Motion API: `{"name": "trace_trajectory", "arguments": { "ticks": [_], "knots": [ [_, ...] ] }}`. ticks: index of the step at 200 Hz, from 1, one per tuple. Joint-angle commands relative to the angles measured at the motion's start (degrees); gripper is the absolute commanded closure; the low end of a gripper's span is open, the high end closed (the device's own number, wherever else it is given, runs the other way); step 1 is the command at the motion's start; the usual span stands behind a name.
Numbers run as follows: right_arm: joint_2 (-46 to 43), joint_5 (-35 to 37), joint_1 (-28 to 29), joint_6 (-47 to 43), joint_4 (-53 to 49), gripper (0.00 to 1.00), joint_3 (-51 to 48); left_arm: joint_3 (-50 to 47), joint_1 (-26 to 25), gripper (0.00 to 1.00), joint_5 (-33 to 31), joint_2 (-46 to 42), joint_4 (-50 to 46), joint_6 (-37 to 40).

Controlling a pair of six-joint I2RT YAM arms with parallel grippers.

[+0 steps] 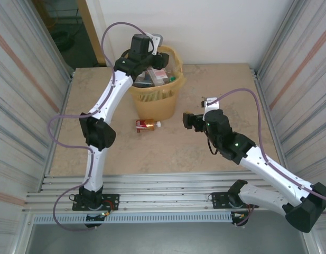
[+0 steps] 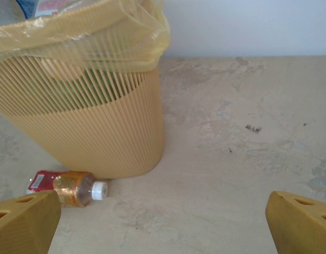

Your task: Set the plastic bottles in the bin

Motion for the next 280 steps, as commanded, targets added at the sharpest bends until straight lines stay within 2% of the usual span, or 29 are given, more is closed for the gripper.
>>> {"name": "trace_trajectory", "arguments": {
  "ticks": [1, 26, 58, 92, 139, 179, 235, 280],
  "knots": [
    [2.04, -1.42, -0.35, -3.55, -1.63, 0.02, 2.92, -1.06, -0.34, 0.41, 3.91, -6.46, 0.45, -0.58],
    [5.67, -2.09, 0.34, -6.21, -3.32, 0.03, 4.78, -7.21, -0.73, 0.33, 5.09, -15.08, 4.32, -0.90],
    [9.62, -2.68, 3.38, -10.68, -1.34, 0.02, 5.45, -21.47, -0.71, 0.22, 3.70, -26.62, 12.41, -1.22],
    [14.78, -3.96, 7.42, -16.28, -0.06, 0.02, 7.49, -38.94, -0.12, 0.02, 0.36, -39.82, 19.33, -1.46],
    [22.94, -2.93, 12.67, -23.19, 0.55, 0.02, 11.16, -67.16, 4.44, 0.02, -5.49, -60.23, 28.30, -8.29],
    [31.18, -1.38, 15.85, -28.42, 0.48, 0.02, 15.28, -84.44, 7.78, 0.01, -11.44, -74.53, 28.48, -13.48],
    [44.21, -2.53, 16.52, -33.61, 0.88, 0.02, 22.05, -99.69, 12.05, 0.01, -15.32, -85.20, 26.50, -19.37],
    [52.85, -3.36, 16.30, -37.20, 0.55, 0.02, 27.99, -103.01, 17.31, 0.01, -12.21, -87.10, 25.77, -22.28]
  ]
}}
